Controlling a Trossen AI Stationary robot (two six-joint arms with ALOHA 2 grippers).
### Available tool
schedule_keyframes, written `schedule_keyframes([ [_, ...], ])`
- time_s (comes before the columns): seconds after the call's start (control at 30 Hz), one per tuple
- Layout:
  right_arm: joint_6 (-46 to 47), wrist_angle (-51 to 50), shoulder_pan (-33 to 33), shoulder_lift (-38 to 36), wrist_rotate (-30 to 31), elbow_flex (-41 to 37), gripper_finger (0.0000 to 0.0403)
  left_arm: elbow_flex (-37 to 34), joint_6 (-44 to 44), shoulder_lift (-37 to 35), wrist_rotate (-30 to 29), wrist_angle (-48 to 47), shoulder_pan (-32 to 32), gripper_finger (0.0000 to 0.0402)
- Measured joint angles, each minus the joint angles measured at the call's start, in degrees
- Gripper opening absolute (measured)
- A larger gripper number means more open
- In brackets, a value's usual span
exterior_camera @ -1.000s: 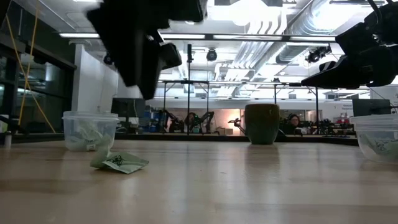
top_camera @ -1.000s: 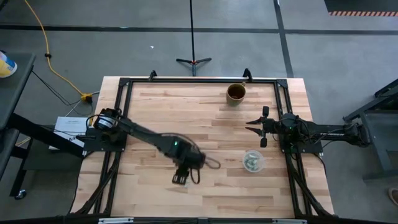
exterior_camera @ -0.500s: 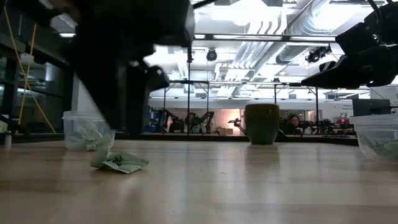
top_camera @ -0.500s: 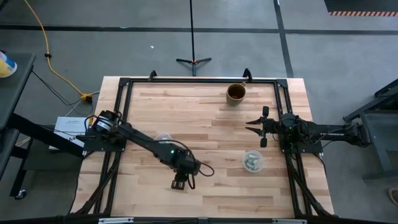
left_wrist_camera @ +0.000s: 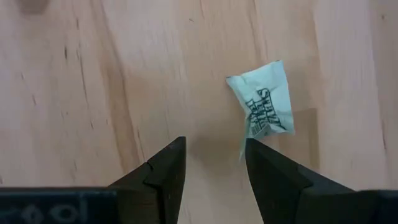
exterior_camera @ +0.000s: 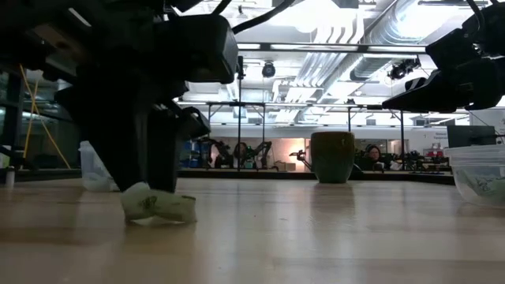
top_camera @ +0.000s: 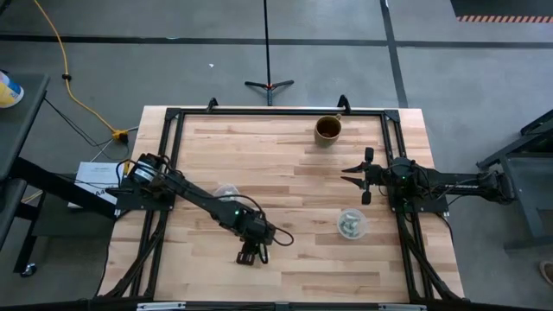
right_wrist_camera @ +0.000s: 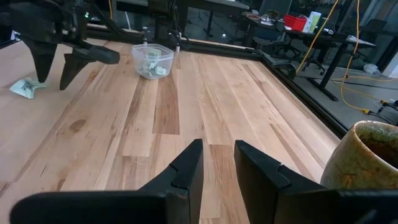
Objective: Pick and place Stevia / Truvia into bins
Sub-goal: Put the stevia packet into the square transparent container
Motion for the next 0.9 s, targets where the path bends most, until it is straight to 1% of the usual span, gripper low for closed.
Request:
schedule_keyframes([
  [0.13,0.0,0.0,0.0,0.0,0.0,0.0,0.0083,0.5,0.8,0.0,-0.4,-2.3,0.0,0.0200],
  [0.27,0.0,0.0,0.0,0.0,0.0,0.0,0.0083,3.7,1.6,0.0,-4.8,-12.1,0.6,0.0200],
  [0.33,0.0,0.0,0.0,0.0,0.0,0.0,0.0083,5.7,0.7,0.0,-5.7,-16.7,1.2,0.0200],
  [0.4,0.0,0.0,0.0,0.0,0.3,0.0,0.0083,7.5,-0.3,0.0,-6.0,-18.3,1.5,0.0200],
  [0.47,0.0,0.0,0.0,0.0,1.2,0.0,0.0083,9.0,-1.0,0.0,-4.1,-17.4,1.5,0.0200],
  [0.5,0.0,0.0,0.0,0.0,1.6,0.0,0.0083,9.6,-1.3,0.0,-1.7,-15.7,1.5,0.0200],
  [0.57,0.0,0.0,0.0,0.0,1.9,0.0,0.0083,9.9,-1.5,-0.1,5.1,-10.8,1.4,0.0200],
  [0.63,0.0,0.0,0.0,0.0,1.9,0.0,0.0083,9.9,-1.5,-0.1,9.3,-7.4,1.4,0.0200],
  [0.7,0.0,0.0,0.0,0.0,1.9,0.0,0.0083,9.9,-1.9,-0.1,8.8,-6.4,0.9,0.0200],
  [0.8,0.0,-0.1,0.0,0.0,1.9,0.0,0.0083,8.9,-2.5,0.1,4.2,-5.7,0.5,0.0200],
  [0.9,0.0,-0.2,0.0,0.0,1.9,0.0,0.0083,7.5,-3.7,0.8,6.0,-5.0,0.7,0.0200],
])
